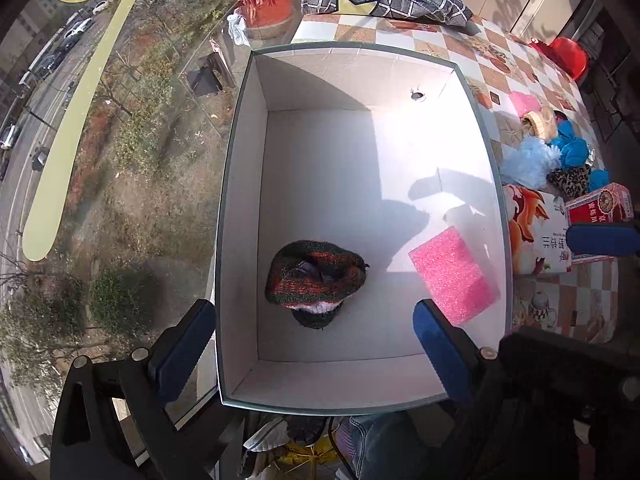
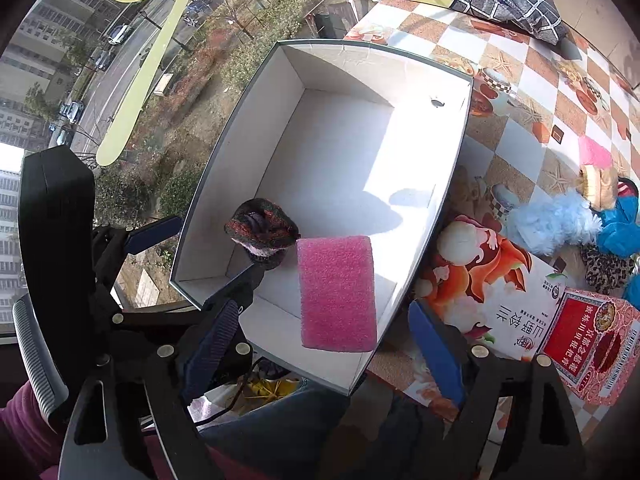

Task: Organize soft objects
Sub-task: 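Lower both items into the white box and open both tools, then withdraw both tools from the box back toward the pile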

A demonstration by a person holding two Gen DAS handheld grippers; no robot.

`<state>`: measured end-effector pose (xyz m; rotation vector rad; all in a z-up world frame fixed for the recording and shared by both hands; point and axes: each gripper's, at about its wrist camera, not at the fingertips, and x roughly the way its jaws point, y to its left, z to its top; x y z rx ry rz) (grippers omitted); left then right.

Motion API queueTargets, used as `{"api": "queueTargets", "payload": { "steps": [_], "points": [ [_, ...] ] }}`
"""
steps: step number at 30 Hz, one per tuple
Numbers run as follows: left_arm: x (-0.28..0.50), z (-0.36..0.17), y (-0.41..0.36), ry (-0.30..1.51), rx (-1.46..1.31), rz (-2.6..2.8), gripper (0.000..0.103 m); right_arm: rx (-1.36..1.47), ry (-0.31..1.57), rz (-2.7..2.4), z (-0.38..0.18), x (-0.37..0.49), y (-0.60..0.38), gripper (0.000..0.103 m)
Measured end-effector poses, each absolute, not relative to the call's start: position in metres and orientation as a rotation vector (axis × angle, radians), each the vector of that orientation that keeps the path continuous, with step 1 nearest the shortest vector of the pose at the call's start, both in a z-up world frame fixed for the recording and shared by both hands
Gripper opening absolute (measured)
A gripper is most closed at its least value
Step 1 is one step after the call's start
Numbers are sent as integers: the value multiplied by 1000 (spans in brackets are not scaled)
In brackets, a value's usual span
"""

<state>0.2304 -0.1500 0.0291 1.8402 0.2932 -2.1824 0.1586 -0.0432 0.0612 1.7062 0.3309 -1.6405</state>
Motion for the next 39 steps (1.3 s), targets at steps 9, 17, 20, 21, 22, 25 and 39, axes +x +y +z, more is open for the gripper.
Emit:
{"api": "queueTargets", "payload": {
  "steps": [9, 17, 20, 21, 22, 25, 39],
  "points": [
    [227, 32, -149, 315, 1843, -2193, 103, 1628, 442, -1793, 80, 157, -40, 102],
    [224, 39, -145, 282, 1838, -2222, 103, 1597, 434, -1849, 89, 156, -37, 102],
    [223, 41, -144, 275, 1839, -2234, 103, 1597, 429, -1870, 91, 154, -34, 102],
    [223, 42, -144, 271, 1838, -2237, 103, 1594, 427, -1879, 92, 154, -33, 102],
    [222, 42, -143, 266, 1837, -2242, 103, 1592, 426, -1887, 93, 154, -32, 102],
    [219, 45, -143, 257, 1833, -2255, 103, 1582, 433, -1912, 96, 153, -30, 102],
    [197, 61, -121, 223, 1878, -2336, 103, 1630, 308, -1983, 116, 137, 8, 102]
  ]
}}
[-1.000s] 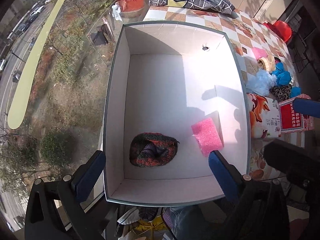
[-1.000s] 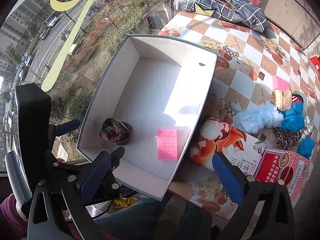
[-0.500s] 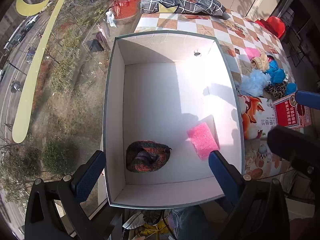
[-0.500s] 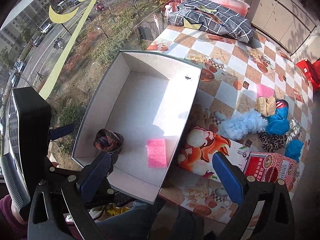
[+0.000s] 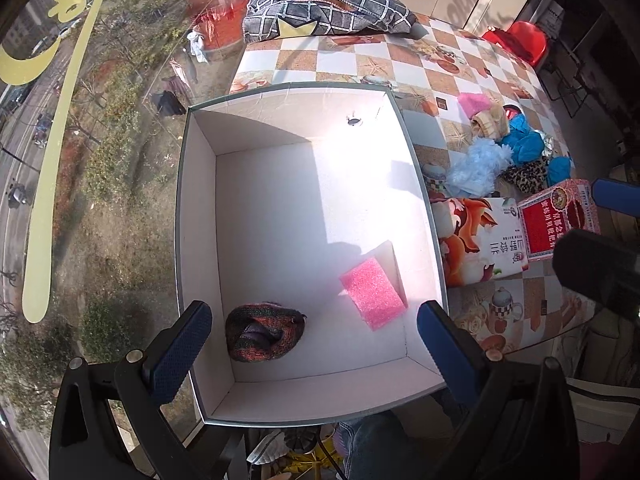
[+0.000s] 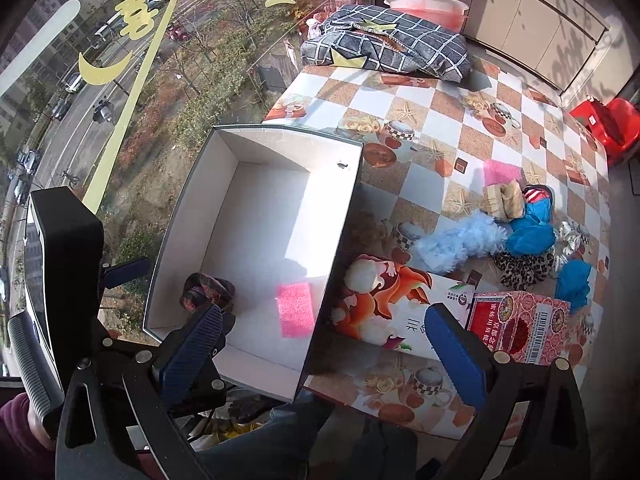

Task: Organize soft objects
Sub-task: 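Withdraw both tools from the box back toward the pile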

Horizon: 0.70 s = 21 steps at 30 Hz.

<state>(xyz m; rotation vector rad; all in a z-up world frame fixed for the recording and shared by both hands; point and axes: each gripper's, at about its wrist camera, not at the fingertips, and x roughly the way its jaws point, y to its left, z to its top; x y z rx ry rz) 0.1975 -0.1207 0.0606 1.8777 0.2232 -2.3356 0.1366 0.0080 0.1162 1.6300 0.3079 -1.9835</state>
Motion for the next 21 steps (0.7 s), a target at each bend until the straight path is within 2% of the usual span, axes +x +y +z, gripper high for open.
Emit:
{"api": "queueTargets", "payload": {
  "steps": [12, 18, 21],
  "points": [
    [122, 93, -56, 141, 1905, -2471, 103, 1743, -51, -2164, 146, 60, 147, 102],
    [72, 83, -17, 55, 1979, -2467, 103, 1863, -233, -2242, 126, 21, 240, 102],
    [42, 63, 6, -55, 2058, -2460, 103, 1933, -312, -2237, 106, 12, 276, 102]
  ]
}}
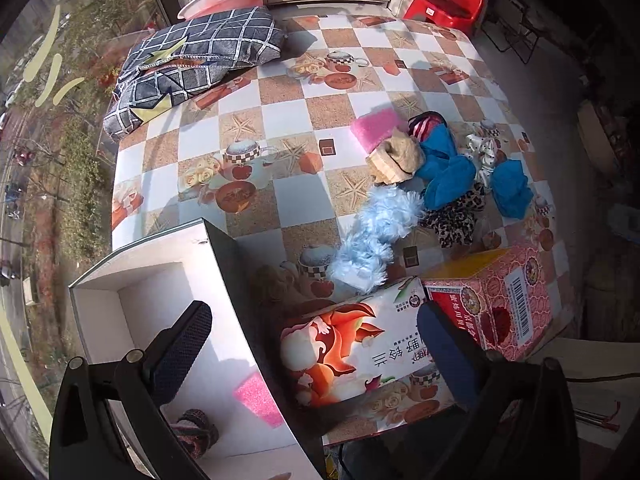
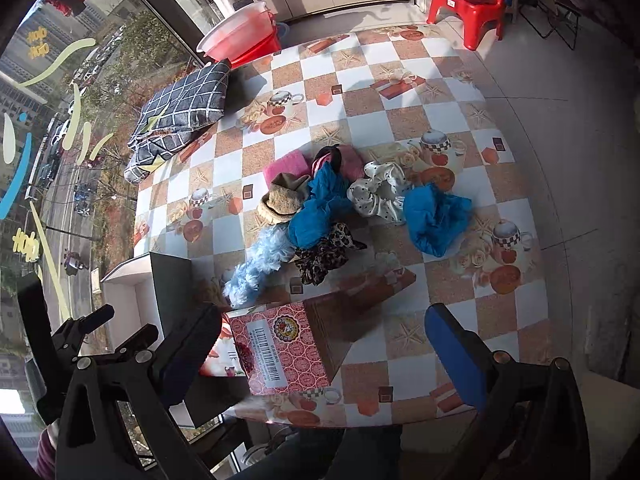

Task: Organize soft objects
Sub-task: 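Withdraw both tools from the box back toward the pile, then grasp the light-blue fluffy toy with the left tool while the right grasps the blue cloth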

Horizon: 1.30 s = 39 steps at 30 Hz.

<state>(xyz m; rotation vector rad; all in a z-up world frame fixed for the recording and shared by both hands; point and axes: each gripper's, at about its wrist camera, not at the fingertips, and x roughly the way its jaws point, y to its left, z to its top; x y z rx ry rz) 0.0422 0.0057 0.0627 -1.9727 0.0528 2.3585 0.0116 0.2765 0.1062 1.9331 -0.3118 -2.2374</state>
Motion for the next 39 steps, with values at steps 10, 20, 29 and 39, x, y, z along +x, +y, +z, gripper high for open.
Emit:
{"api": "queueTargets", "payload": {
  "steps": [10, 20, 29, 39],
  "points": [
    [-18, -30, 47, 329, -2097, 2092, 103, 2152, -374, -2161, 24, -15, 341, 102],
    [-41, -73, 48, 300, -2179, 1960, 103, 2251, -242, -2091, -43, -62, 343, 102],
    [-51, -96, 77, 381, -2202, 1929, 100, 2239, -71, -2087, -77, -95, 325, 102],
    [-60, -96, 89, 340, -2216, 1922, 33, 2235, -80, -2079, -87, -88, 341, 51]
  ]
}}
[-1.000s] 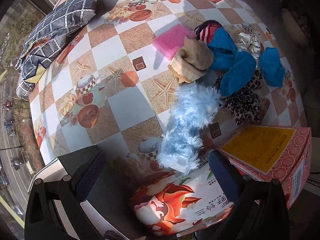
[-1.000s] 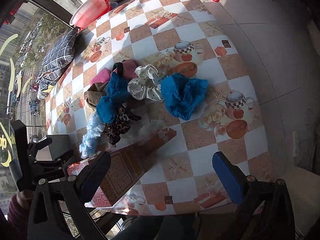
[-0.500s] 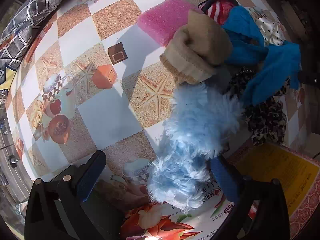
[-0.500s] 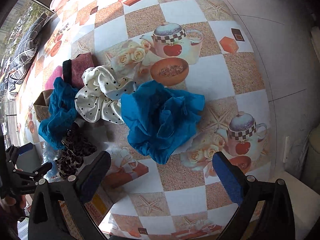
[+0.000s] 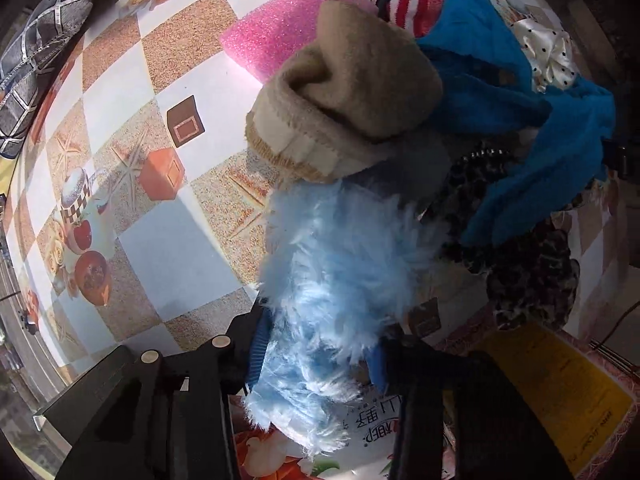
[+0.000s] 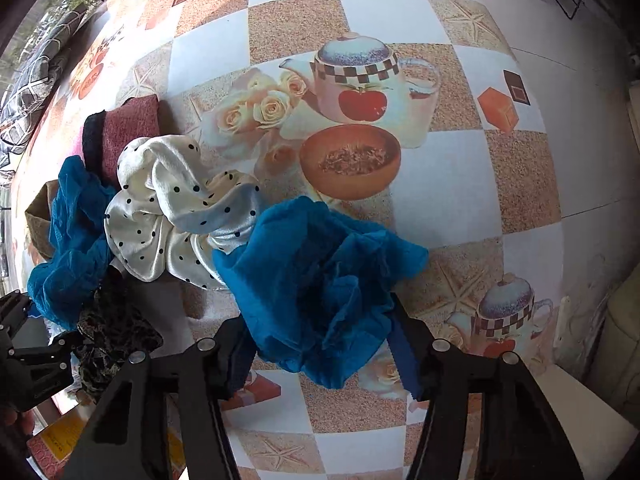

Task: Organize soft objects
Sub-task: 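Grasp the light-blue fluffy toy with the left tool while the right grasps the blue cloth, then lift and carry the fluffy toy and blue cloth with both tools toward the box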

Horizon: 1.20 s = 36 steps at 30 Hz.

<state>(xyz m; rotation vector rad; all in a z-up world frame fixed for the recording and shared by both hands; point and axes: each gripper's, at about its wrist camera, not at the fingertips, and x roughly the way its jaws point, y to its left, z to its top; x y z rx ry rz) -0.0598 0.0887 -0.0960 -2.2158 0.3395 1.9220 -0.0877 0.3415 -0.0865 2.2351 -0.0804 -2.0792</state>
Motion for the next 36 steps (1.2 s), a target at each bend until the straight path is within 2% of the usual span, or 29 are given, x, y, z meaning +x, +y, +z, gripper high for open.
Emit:
{"api": "queueTargets", "payload": {
  "steps": [1, 2, 17, 30, 36],
  "points": [
    [-60, -94, 89, 342, -2210, 1936, 31, 2227, -103, -2080, -85, -86, 343, 36],
    [-59, -91, 89, 336, -2202, 1957, 30, 2223, -141, -2079, -84, -81, 346, 29],
    [-63, -1, 37, 203, -2111, 2310, 28, 2097, -277, -2183, -18, -70, 370, 29],
    [-21, 50, 33, 98, -2006, 2535, 28, 1981, -238, -2243, 33, -73, 332, 29],
    [-2, 71, 33, 104, -1938, 2569, 28, 1940, -229, -2258, 55, -62, 319, 29]
  ]
}}
